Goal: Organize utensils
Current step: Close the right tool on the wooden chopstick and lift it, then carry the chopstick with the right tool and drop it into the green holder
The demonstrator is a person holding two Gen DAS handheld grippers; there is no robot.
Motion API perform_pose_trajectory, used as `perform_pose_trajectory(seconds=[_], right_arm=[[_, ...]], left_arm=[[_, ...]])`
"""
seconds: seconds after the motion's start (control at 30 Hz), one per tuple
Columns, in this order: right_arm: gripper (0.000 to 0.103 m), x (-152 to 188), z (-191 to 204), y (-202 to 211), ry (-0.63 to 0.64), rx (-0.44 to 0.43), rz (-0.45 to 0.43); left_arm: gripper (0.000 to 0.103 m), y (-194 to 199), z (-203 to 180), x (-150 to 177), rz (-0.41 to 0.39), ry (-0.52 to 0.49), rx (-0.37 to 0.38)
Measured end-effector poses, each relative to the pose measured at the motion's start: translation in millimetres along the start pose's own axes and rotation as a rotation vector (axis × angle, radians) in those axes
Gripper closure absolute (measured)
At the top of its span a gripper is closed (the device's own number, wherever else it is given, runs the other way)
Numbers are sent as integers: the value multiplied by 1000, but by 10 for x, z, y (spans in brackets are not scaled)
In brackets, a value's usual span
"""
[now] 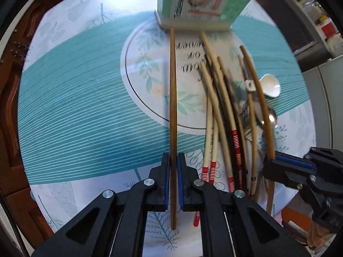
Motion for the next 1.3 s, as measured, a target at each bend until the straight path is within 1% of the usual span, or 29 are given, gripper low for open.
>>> perform_pose_trajectory(seconds=[0.1,0.23,0.3,0.33,0.47,0.53,0.63,0.83,0.87,0.97,1.07,1.13,1.27,1.3], right_arm=[[97,5,-10,87,2,-25,-19],[97,6,6,215,14,-49,-53],[97,4,86,285,25,-57,-74],[97,0,109,320,31,-63,-85],[97,-64,265,477,57,-79,-140],[97,-124,351,600,70,-100,-187],[97,-295,510,802,104,-113,-282],[97,-795,820,1209,141,-111,-530],[97,-875,866,1277,138,-124,-570],[97,-1057,976,1516,128,-173,-692],[97,-1237,1050,1689,114,-200,-806],[97,-1315,1094,1785,111,-206,-862],[97,-1455,1181,1825,152,-162,-987],[97,-1509,1218,1814,164,-154,-1001]], left_arm=[[99,243,-6,118,-119,10,-32],[99,599,-56,192,-265,30,-79],[99,783,12,201,-318,40,-101],[99,919,114,227,-342,43,-109],[99,1170,116,132,-440,58,-141],[99,1321,129,113,-486,60,-153],[99,1587,130,-31,-572,47,-176],[99,2017,82,-478,-754,19,-255],[99,2077,100,-572,-791,23,-266],[99,2188,159,-754,-864,45,-278],[99,2243,237,-900,-905,73,-291],[99,2233,305,-995,-925,89,-286],[99,2142,401,-1182,-945,108,-306],[99,2111,417,-1227,-949,111,-313]])
Point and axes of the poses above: each gripper's, at about its wrist camera, not at the fingertips, and y roughly against the way its jaws point, z to its left, x to its underside, the point moved 1 cm from there along -y, roughly the way its jaws point, and after that the axes turned 15 degrees about -y, right-handed, at the moved point
